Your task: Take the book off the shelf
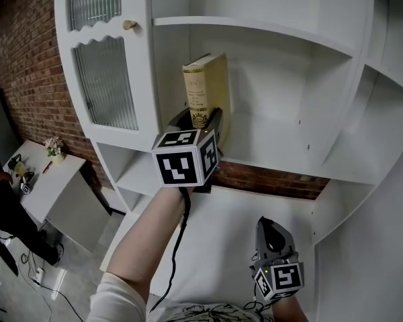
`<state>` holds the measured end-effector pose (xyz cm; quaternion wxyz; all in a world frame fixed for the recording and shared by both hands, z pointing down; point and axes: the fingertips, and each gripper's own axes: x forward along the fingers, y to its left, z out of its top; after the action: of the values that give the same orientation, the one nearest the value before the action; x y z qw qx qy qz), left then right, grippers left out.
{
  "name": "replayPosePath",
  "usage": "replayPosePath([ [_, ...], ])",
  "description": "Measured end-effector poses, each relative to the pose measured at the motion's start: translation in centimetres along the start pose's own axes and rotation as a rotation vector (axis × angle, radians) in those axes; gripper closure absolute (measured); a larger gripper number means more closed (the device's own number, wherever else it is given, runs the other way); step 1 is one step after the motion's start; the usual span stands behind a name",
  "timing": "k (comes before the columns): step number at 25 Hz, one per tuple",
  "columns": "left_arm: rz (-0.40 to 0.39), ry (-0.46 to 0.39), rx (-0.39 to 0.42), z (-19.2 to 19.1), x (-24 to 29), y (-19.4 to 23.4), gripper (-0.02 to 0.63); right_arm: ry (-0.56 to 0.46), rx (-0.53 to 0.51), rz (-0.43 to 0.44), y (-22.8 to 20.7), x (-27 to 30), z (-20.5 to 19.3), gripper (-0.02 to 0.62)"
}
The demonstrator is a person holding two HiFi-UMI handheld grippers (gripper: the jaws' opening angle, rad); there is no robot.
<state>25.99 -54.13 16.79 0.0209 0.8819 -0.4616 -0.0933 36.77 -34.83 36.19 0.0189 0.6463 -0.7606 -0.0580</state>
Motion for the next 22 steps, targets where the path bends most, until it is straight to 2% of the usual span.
replayPosePath([
  [6,0.014,-0.089,0.083,1.1,-4.7,-0.9,0.396,0.003,-0.002,0.009,0.5,-1.6,0.0,0.594],
  [11,-0.018,-0.163,0.134,0.9,-9.8,-2.2,0.396,0.003,-0.005,0.016,1.0,-2.4,-0.4,0.594],
  [16,-0.009,-0.272,0.262,0.4,-15.2,-3.9,0.396,-0.002,0.006,0.012,1.5,-3.2,-0.7,0.594],
  [22,-0.007,-0.325,0.28,-2.3,-21.4,-4.4,0.396,-0.01,0.0,0.021,2.6,-4.0,-1.1,0.594],
])
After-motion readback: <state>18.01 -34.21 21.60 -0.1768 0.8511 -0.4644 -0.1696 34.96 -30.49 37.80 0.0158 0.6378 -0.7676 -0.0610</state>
